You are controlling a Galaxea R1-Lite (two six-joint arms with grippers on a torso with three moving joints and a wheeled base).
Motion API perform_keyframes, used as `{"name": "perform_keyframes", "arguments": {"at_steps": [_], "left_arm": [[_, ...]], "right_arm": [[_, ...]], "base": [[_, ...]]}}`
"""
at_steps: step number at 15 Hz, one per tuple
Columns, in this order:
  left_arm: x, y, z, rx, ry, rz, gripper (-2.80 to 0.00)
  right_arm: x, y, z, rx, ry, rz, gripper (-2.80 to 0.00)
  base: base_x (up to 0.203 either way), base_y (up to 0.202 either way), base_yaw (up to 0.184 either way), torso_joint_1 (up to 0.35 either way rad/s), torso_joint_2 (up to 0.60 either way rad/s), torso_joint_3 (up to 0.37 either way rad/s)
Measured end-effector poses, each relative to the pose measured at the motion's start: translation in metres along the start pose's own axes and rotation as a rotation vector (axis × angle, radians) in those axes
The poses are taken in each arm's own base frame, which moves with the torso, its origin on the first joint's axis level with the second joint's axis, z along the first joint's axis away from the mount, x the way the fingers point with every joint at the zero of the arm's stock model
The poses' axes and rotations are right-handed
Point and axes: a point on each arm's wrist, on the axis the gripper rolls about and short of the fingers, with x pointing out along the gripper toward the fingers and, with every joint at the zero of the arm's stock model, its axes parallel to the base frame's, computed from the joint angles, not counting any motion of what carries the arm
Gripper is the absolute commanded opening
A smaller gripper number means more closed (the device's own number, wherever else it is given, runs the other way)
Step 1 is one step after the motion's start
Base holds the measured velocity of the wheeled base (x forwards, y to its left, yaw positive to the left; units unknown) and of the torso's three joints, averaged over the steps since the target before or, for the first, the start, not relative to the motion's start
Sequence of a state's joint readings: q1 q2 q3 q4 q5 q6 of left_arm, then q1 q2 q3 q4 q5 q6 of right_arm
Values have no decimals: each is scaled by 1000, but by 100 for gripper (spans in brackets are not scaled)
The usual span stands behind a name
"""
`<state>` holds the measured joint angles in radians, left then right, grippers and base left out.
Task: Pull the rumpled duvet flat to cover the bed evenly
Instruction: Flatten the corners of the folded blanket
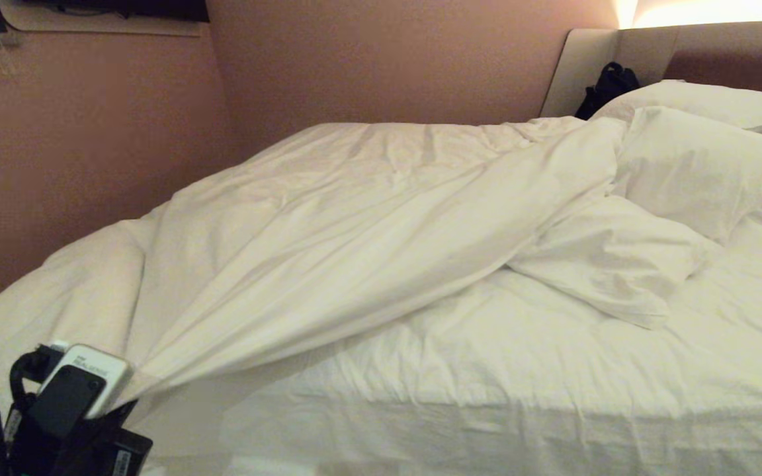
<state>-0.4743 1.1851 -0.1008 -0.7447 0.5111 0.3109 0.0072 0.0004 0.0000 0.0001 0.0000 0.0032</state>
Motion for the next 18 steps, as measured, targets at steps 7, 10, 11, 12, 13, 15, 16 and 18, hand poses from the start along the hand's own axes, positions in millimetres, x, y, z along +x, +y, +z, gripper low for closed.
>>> {"name": "perform_keyframes", "arguments": {"at_steps": [7, 10, 11, 12, 13, 15, 16, 18], "left_arm": [[-18, 4, -17, -13, 25, -52, -280], [-21, 5, -19, -23, 22, -67, -280], [-21, 5, -19, -24, 21, -67, -280], [-21, 5, -20, -25, 21, -68, -280], [-22, 5, -20, -25, 22, -69, -280], [-23, 5, -23, -21, 25, -77, -280], [-24, 4, -25, -21, 26, -79, -280], [-24, 4, -25, -21, 26, -80, 0]], "right_arm": [[0, 0, 0, 0, 0, 0, -280], [0, 0, 0, 0, 0, 0, -280], [0, 0, 0, 0, 0, 0, -280], [0, 0, 0, 0, 0, 0, -280], [0, 0, 0, 0, 0, 0, -280], [0, 0, 0, 0, 0, 0, -280], [0, 0, 0, 0, 0, 0, -280], [0, 0, 0, 0, 0, 0, -280]], "base": [[0, 0, 0, 0, 0, 0], [0, 0, 0, 0, 0, 0], [0, 0, 0, 0, 0, 0], [0, 0, 0, 0, 0, 0], [0, 0, 0, 0, 0, 0], [0, 0, 0, 0, 0, 0], [0, 0, 0, 0, 0, 0], [0, 0, 0, 0, 0, 0]]}}
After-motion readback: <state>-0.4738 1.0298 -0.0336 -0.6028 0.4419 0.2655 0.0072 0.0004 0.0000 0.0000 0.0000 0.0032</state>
